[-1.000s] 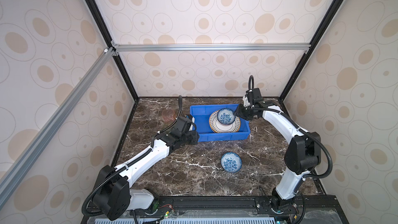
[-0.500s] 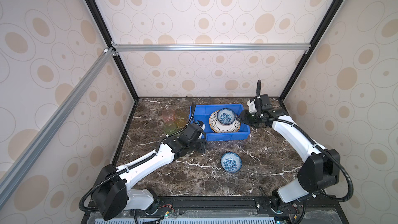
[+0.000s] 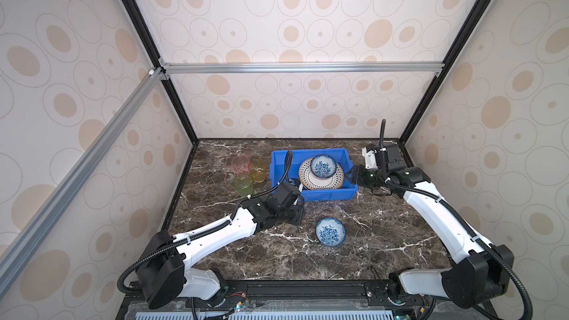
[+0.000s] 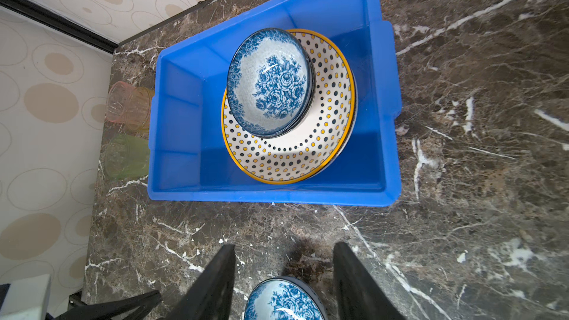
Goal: Place the mixed dishes into the plastic bin
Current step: 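Open the right gripper and withdraw it while the left gripper moves toward the table bowl, then lower the left gripper onto the rim of the blue-floral bowl on the table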
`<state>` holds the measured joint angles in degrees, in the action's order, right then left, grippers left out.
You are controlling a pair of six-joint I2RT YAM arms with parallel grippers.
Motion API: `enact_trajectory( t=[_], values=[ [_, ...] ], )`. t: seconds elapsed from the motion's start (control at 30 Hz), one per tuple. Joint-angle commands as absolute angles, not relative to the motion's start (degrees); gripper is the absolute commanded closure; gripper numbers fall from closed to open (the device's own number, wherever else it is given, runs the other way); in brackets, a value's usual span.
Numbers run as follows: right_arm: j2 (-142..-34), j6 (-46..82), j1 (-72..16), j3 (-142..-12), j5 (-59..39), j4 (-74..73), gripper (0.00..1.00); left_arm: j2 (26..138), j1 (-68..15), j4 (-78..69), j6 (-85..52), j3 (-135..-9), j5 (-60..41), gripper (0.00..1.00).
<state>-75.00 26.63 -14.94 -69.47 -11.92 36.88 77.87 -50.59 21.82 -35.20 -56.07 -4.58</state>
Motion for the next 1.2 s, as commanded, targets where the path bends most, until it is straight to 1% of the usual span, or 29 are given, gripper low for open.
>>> enact_trajectory(
  t=[0.0,0.57,1.17],
  values=[
    [-72.77,24.87,-14.83,-68.0,-10.44,38.82,0.46,79.06,-52.17,22.56,-36.47,-59.27,-3.79,0.68],
    [-67.13,21.45,-14.78,-64.84,-10.9,41.55,0.44,83.23,-56.25,24.95,-36.22,-62.38,-2.73,0.67],
    [-66.88,19.64,-14.8,-64.88,-11.3,44.61,0.44,87.95,-56.6,25.83,-34.8,-63.46,-2.9,0.67]
  ],
)
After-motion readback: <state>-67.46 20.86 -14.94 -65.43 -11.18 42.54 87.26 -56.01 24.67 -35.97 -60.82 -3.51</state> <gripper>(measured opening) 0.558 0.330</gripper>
